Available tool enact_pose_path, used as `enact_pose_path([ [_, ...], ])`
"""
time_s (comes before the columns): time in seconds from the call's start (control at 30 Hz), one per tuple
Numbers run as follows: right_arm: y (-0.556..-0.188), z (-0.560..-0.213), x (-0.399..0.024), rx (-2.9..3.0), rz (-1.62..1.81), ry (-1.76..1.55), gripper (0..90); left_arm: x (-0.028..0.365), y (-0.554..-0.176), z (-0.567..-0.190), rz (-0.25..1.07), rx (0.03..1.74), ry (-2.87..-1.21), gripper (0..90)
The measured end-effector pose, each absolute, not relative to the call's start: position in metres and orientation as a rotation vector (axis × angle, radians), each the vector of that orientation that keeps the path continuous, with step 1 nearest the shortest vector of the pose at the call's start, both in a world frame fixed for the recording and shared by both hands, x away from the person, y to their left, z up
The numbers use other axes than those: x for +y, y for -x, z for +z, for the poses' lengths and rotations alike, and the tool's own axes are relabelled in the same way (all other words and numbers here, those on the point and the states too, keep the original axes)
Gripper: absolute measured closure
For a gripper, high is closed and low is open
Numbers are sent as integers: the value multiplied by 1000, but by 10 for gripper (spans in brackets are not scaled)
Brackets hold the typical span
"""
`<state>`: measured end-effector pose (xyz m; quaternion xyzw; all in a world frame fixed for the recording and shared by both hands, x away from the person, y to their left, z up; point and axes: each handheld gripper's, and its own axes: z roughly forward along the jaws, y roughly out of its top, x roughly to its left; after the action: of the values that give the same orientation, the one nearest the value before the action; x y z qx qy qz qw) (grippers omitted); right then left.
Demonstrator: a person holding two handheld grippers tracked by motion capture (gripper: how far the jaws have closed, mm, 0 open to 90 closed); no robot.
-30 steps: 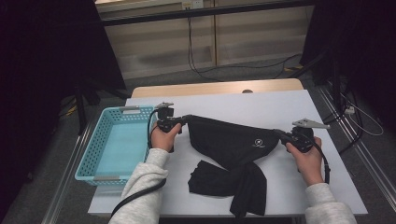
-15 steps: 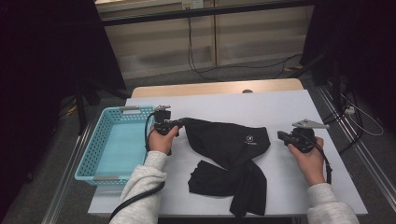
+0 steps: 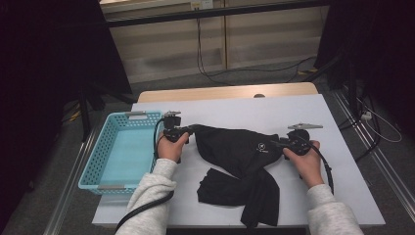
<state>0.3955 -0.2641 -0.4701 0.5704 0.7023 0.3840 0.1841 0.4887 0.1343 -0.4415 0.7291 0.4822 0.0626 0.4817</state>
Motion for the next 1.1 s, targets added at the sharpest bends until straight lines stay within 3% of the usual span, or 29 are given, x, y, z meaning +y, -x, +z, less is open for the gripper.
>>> enact_pose_path([
  [0.03, -396, -469, -265, 1988, 1094, -1603, 790, 135, -489, -442, 160, 1179, -1779, 840],
  [0.07, -395, -469, -265, 1994, 1125, -1598, 854, 135, -489, -443, 159, 1181, -1775, 831],
  [0.17, -393, -465, -269, 1964, 1126, -1578, 869, 136, -489, -445, 171, 1189, -1772, 754],
  [0.4, -386, -461, -280, 1920, 1148, -1609, 868, 128, -489, -450, 152, 1183, -1805, 364],
  [0.83, -384, -465, -280, 1933, 1130, -1608, 864, 119, -489, -467, 179, 1154, -1941, 367],
  [1.0, -384, -464, -282, 1922, 1136, -1613, 865, 117, -493, -468, 214, 1164, -1949, 511],
  [1.1, -383, -464, -283, 1926, 1134, -1607, 865, 115, -493, -467, 220, 1151, -1977, 546],
])
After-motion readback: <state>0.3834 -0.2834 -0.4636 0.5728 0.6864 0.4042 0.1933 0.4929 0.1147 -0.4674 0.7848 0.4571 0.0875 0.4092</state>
